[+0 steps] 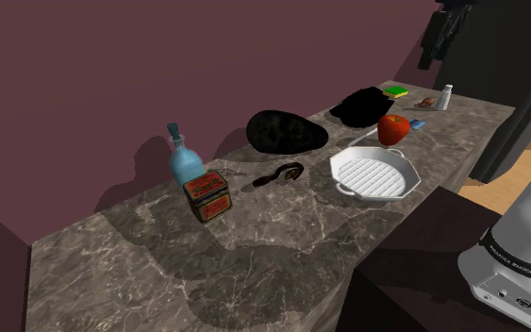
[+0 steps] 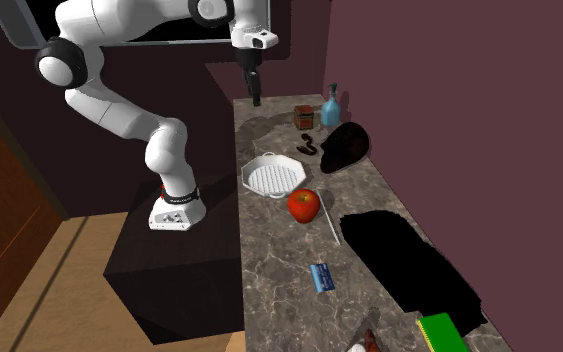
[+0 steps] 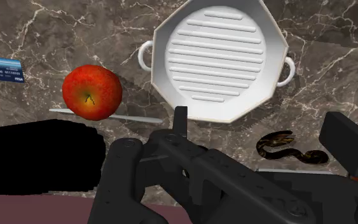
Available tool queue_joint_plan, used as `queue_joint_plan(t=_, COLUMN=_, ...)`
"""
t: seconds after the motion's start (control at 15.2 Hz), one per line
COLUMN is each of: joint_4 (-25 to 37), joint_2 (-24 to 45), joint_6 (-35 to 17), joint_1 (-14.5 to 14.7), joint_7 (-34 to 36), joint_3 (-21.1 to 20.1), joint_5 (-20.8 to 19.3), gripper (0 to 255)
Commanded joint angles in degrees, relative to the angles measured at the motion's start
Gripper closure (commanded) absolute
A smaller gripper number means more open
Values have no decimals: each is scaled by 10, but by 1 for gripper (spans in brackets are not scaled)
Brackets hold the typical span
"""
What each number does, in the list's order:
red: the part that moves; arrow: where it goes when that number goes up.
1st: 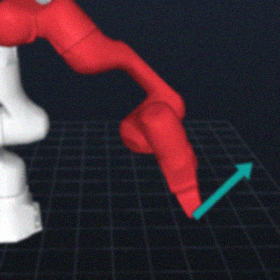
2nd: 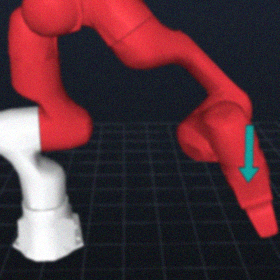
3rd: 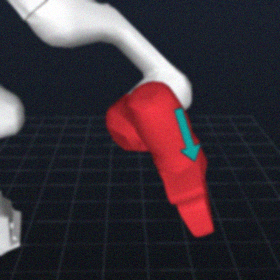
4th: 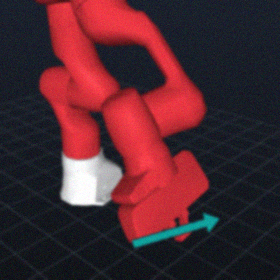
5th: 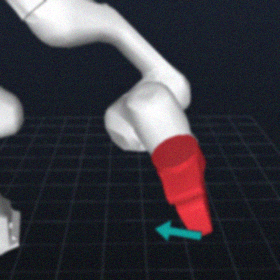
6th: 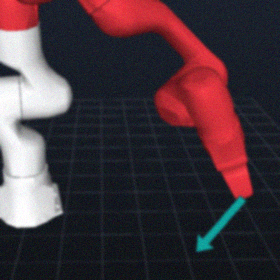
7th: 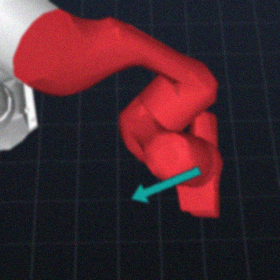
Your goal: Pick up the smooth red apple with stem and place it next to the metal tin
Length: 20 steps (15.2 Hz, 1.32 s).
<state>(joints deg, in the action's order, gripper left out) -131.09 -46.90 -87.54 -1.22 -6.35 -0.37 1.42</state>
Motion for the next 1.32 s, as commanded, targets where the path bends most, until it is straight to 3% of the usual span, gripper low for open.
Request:
queue_joint_plan(t=0.0, joint_4=0, joint_2=0, joint_6=0, joint_1=0, joint_7=0, joint_3=0, joint_5=0, gripper=0)
queue_joint_plan(t=0.59, joint_4=-77, joint_2=45, joint_6=-119, joint_1=13, joint_7=-209, joint_3=107, joint_5=-90, gripper=0)
queue_joint_plan(t=1.25, joint_4=-74, joint_2=195, joint_6=-277, joint_1=38, joint_7=-432, joint_3=228, joint_5=-154, gripper=0)
